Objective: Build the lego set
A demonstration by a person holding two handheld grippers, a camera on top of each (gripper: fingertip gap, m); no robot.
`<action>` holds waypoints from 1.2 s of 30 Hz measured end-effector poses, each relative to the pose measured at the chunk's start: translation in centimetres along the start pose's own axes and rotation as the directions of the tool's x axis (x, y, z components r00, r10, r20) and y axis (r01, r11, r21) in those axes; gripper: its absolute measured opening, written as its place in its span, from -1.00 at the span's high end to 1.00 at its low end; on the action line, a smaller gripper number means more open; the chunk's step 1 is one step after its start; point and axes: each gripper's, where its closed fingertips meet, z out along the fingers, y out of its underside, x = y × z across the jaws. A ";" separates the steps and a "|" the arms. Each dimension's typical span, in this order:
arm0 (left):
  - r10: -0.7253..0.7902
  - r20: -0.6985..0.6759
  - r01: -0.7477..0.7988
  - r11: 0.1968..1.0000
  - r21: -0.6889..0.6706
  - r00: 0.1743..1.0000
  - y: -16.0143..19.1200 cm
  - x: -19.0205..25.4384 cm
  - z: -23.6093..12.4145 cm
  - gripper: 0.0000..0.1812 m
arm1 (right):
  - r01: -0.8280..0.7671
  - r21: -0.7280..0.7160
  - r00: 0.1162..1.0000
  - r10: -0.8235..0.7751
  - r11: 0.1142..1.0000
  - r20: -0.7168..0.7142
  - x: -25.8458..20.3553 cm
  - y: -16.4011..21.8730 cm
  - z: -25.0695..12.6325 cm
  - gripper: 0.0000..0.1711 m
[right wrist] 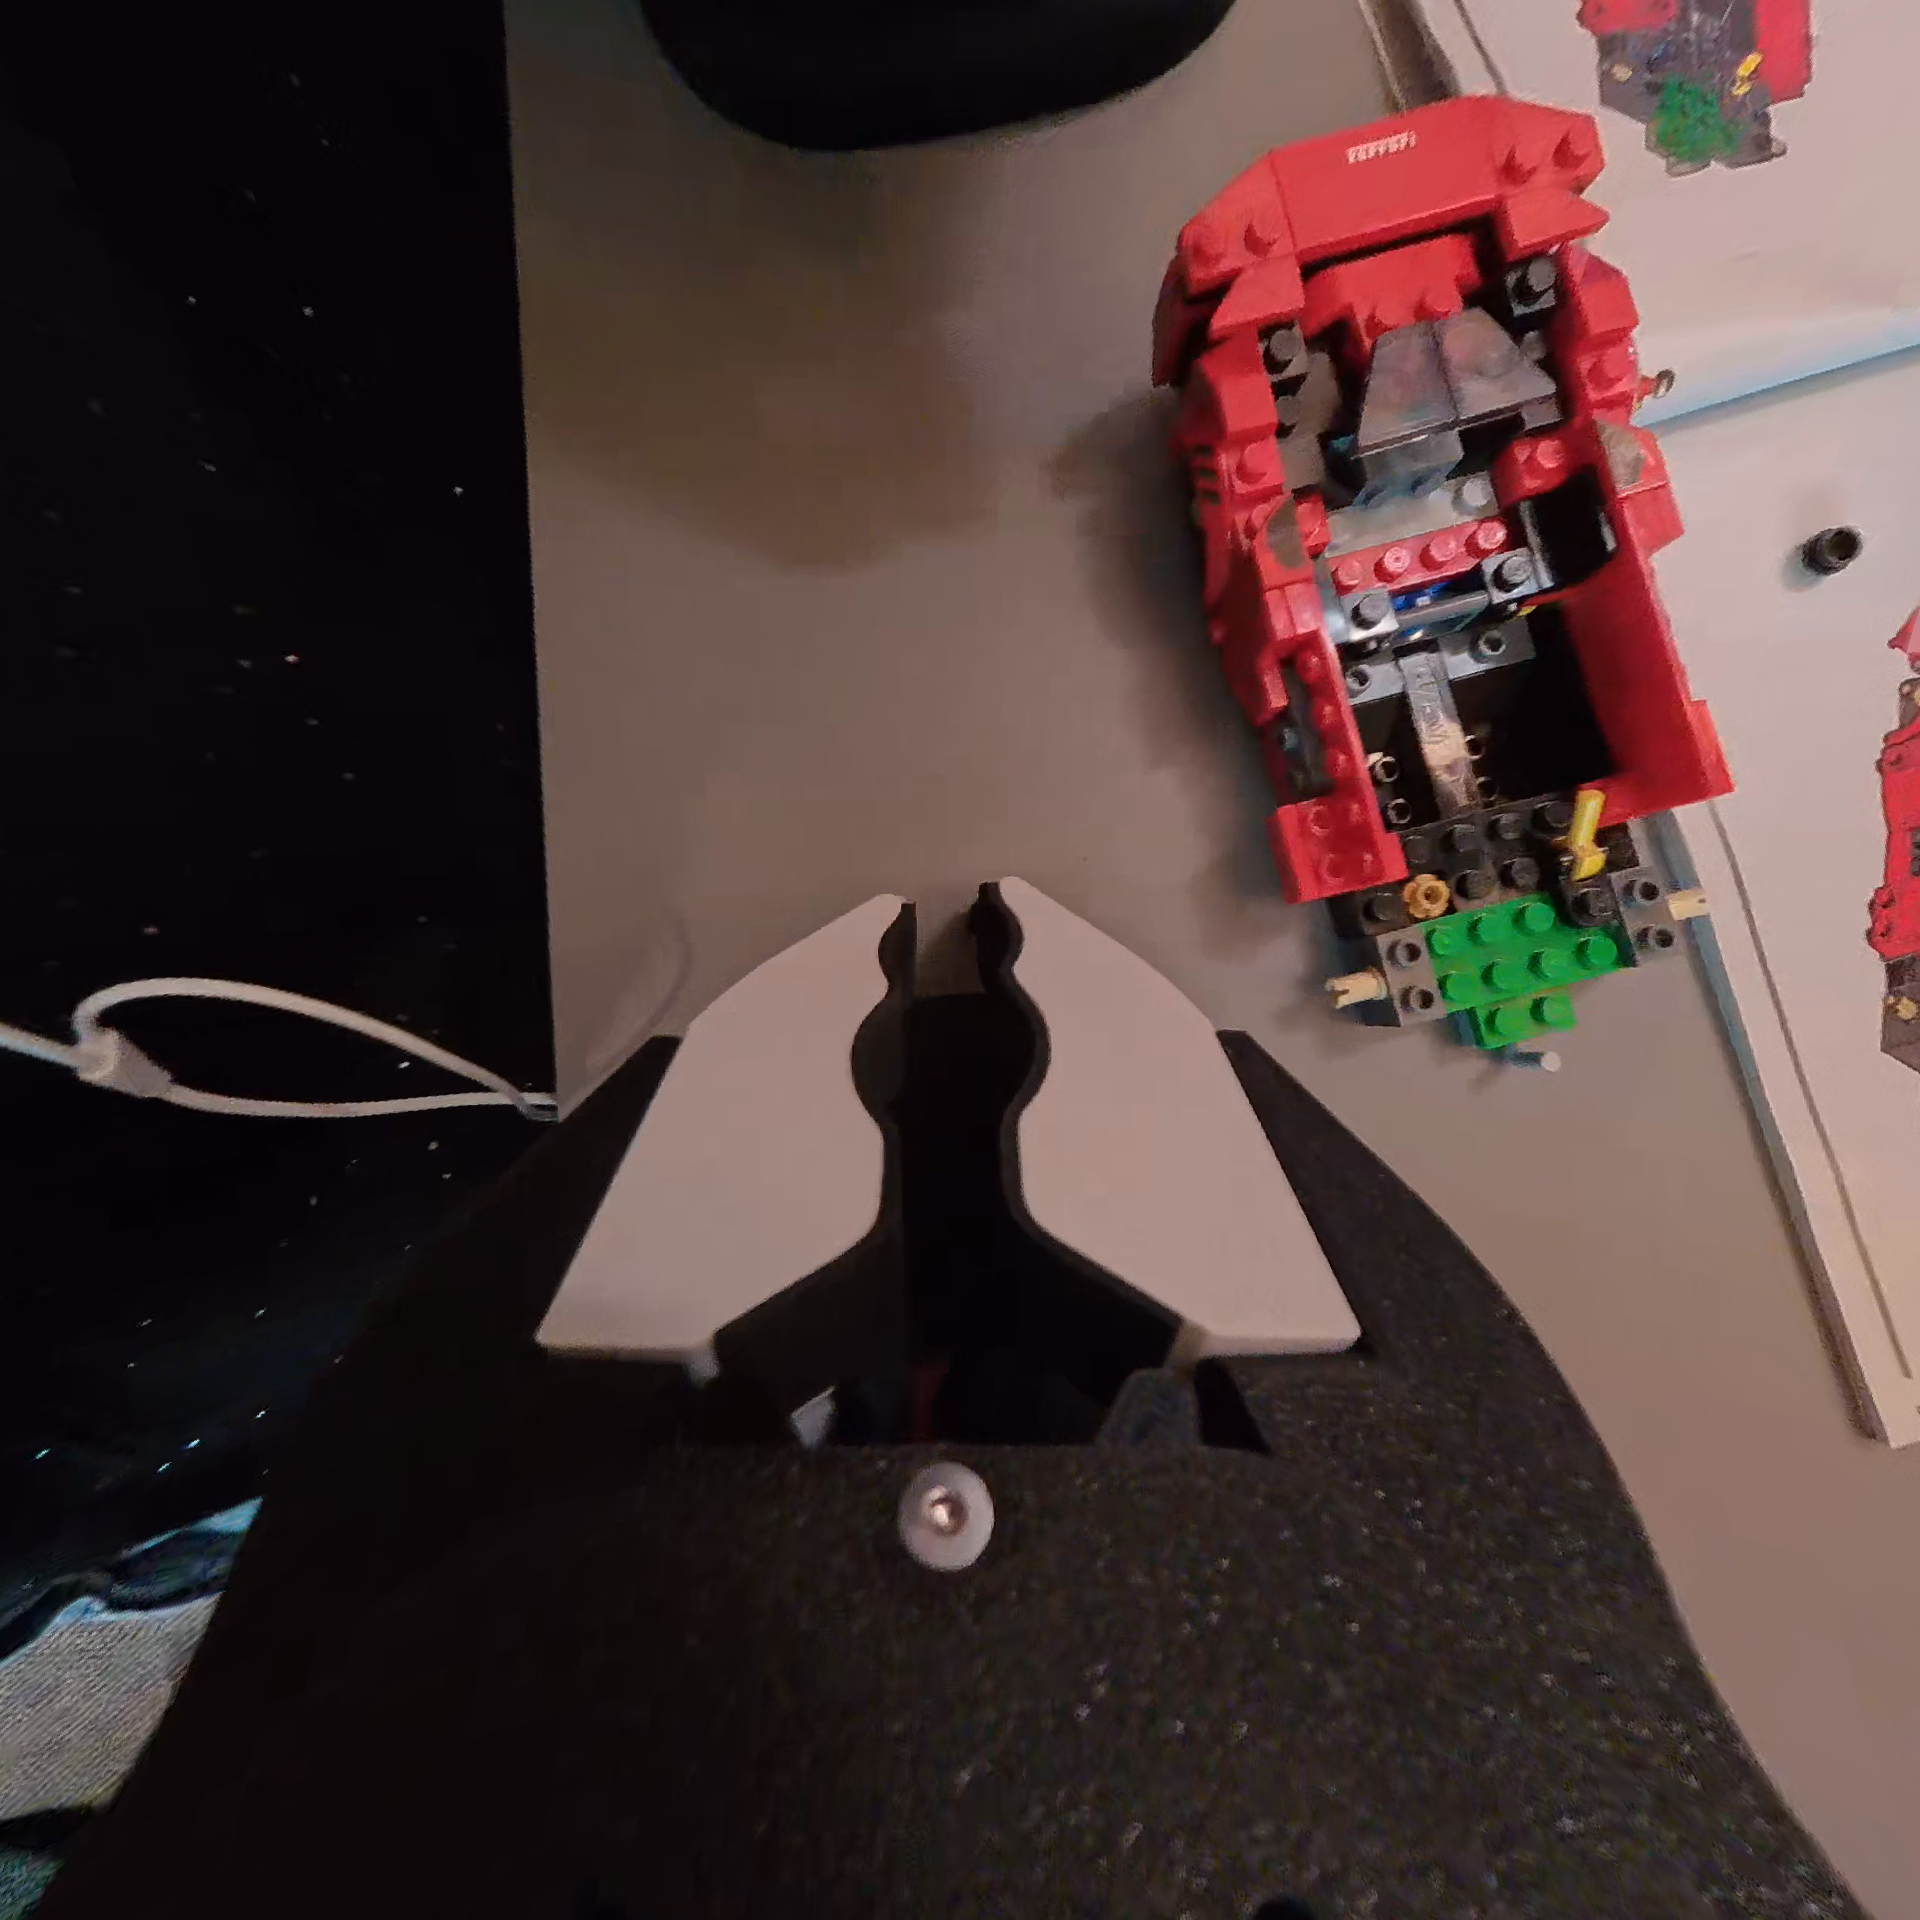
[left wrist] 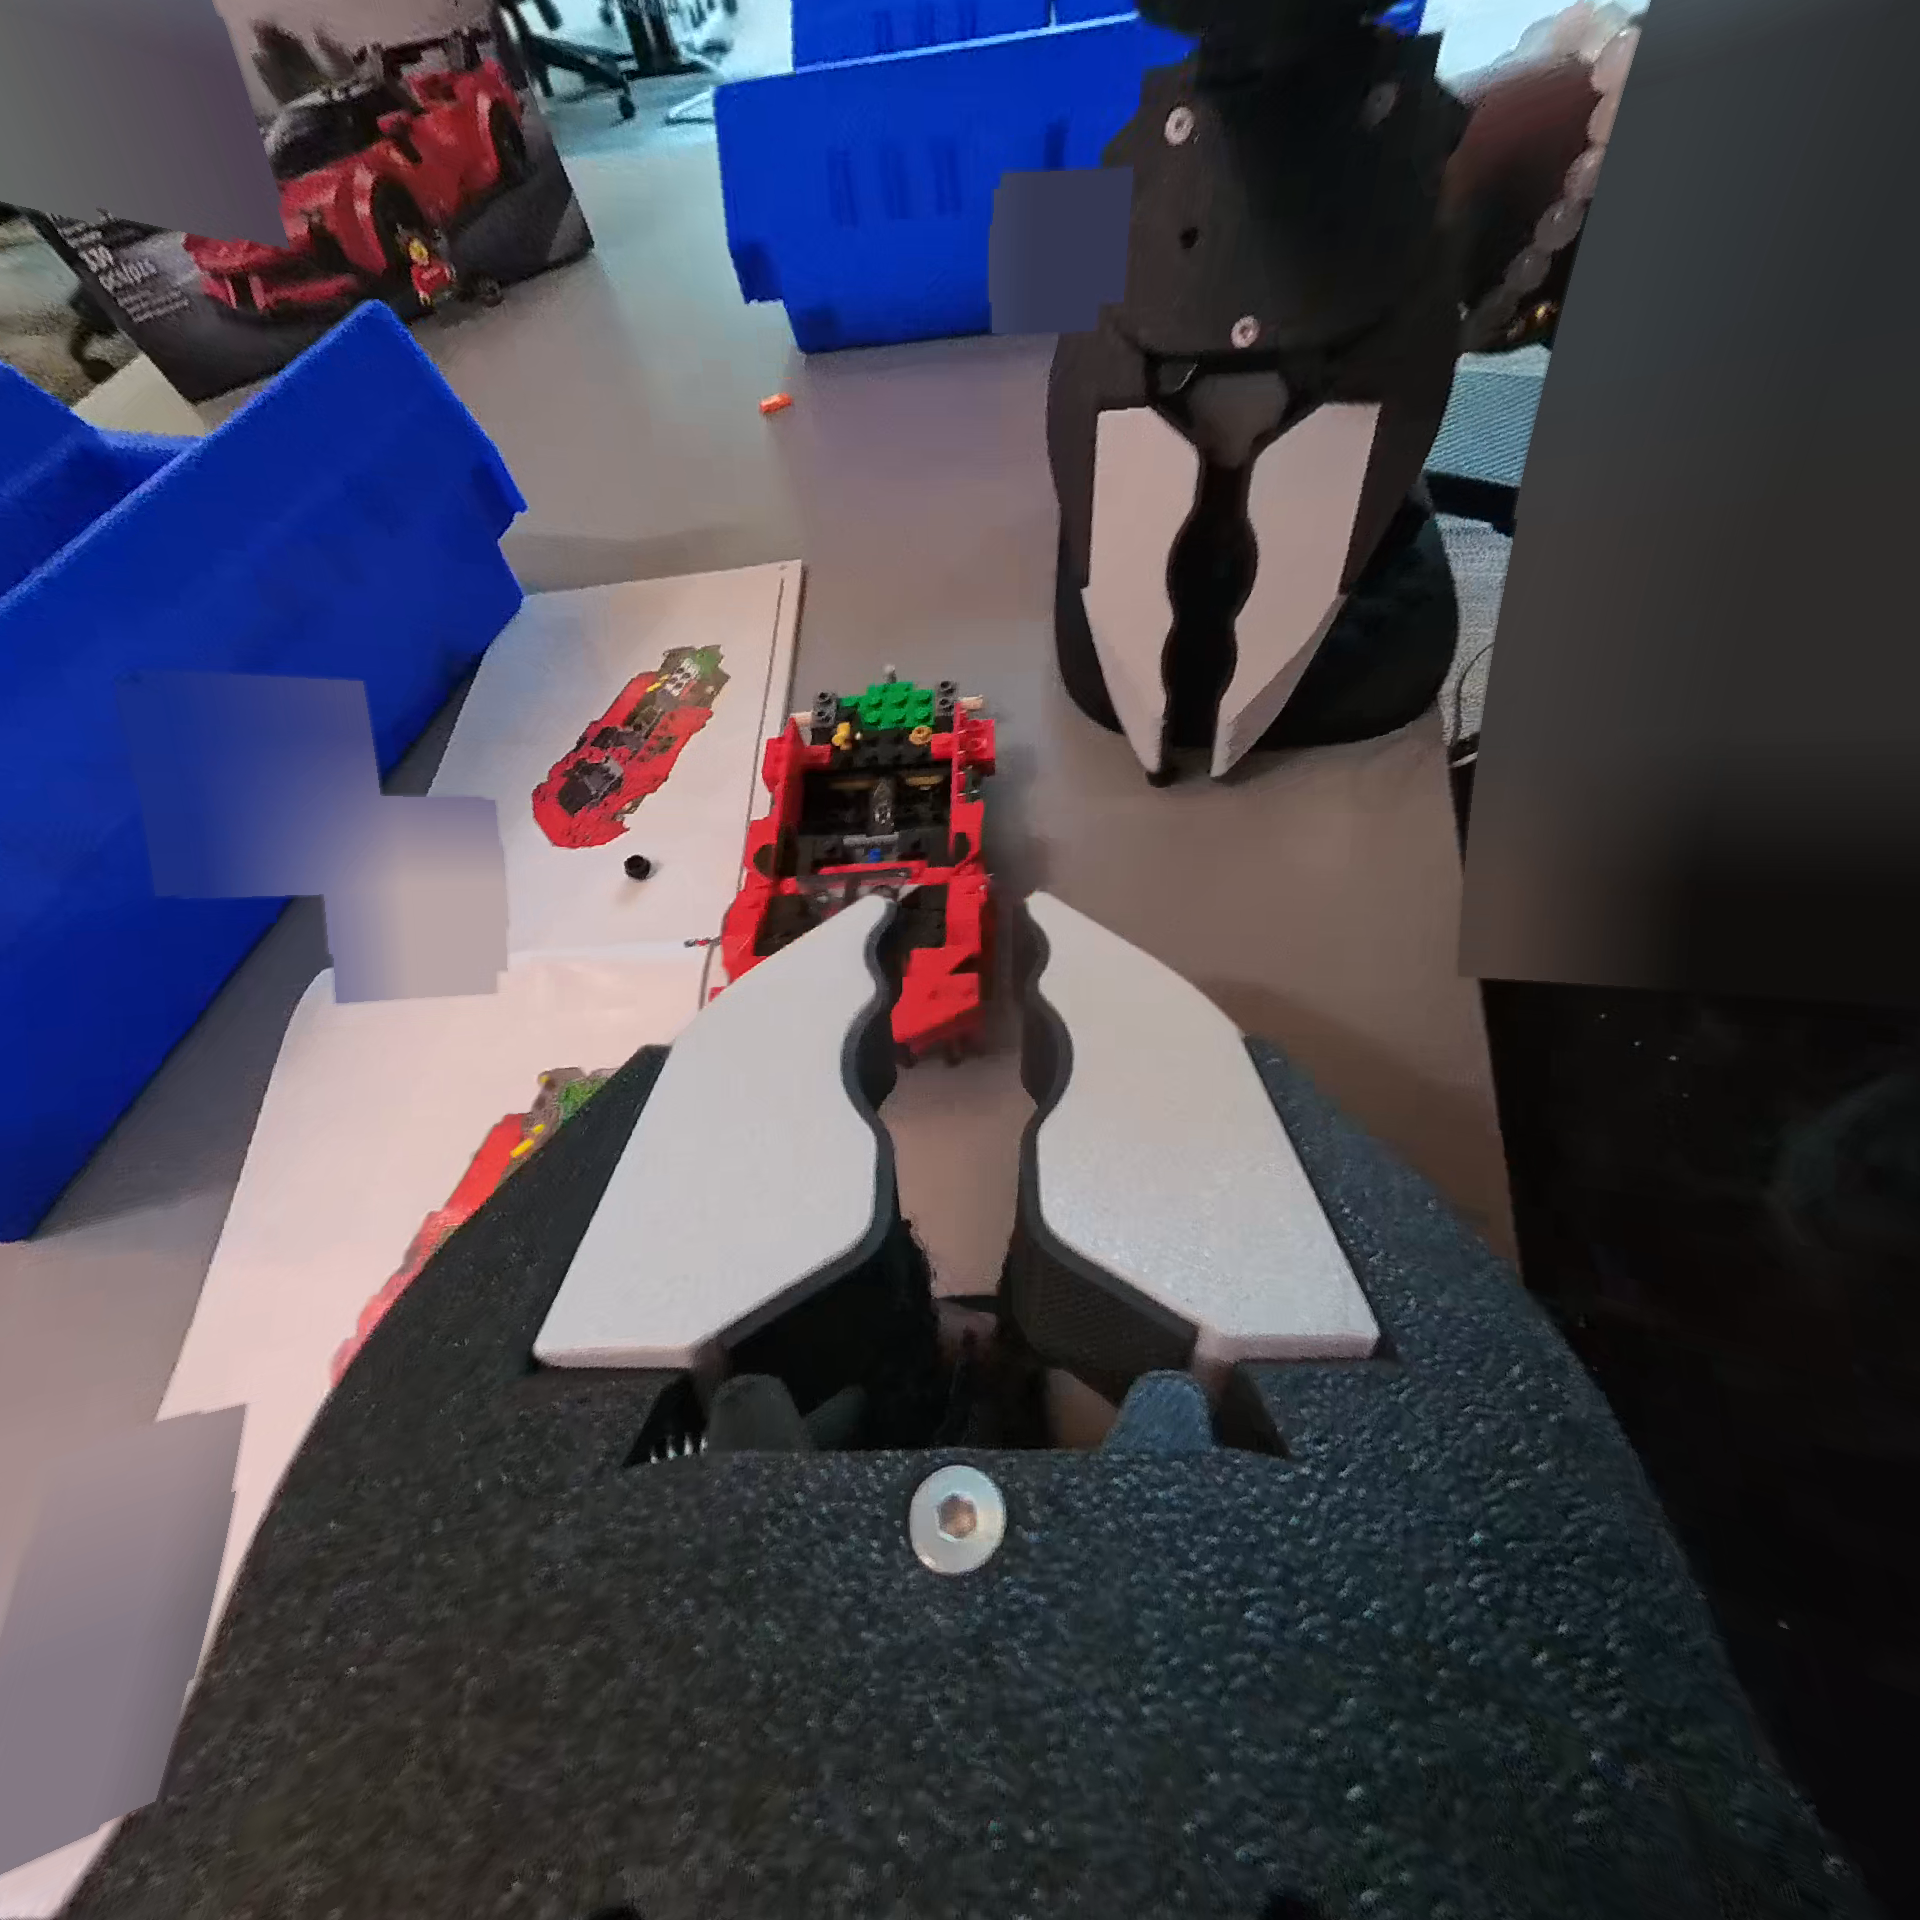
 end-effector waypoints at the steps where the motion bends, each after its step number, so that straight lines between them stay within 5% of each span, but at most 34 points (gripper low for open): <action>1: 0.001 0.000 -0.001 1.000 0.010 1.000 -0.1 0.3 -0.1 0.78 | 0.003 0.005 1.000 -0.003 1.000 -0.019 0.2 -0.1 0.0 0.87; 9: -0.011 0.030 0.009 0.999 0.050 0.999 -0.1 0.8 -0.8 0.80 | -0.007 0.010 0.997 0.007 1.000 -0.071 1.1 -0.1 -1.0 0.93; 18: -0.047 0.052 0.042 0.996 0.083 0.998 0.4 0.3 -1.0 0.80 | 0.063 -0.227 0.998 -0.067 0.972 -0.010 1.3 0.3 -0.3 0.93; 36: -0.058 0.039 0.053 0.994 0.099 0.998 0.5 0.2 -1.2 0.80 | 0.080 -0.275 0.997 -0.072 0.958 0.039 1.0 0.3 0.2 0.95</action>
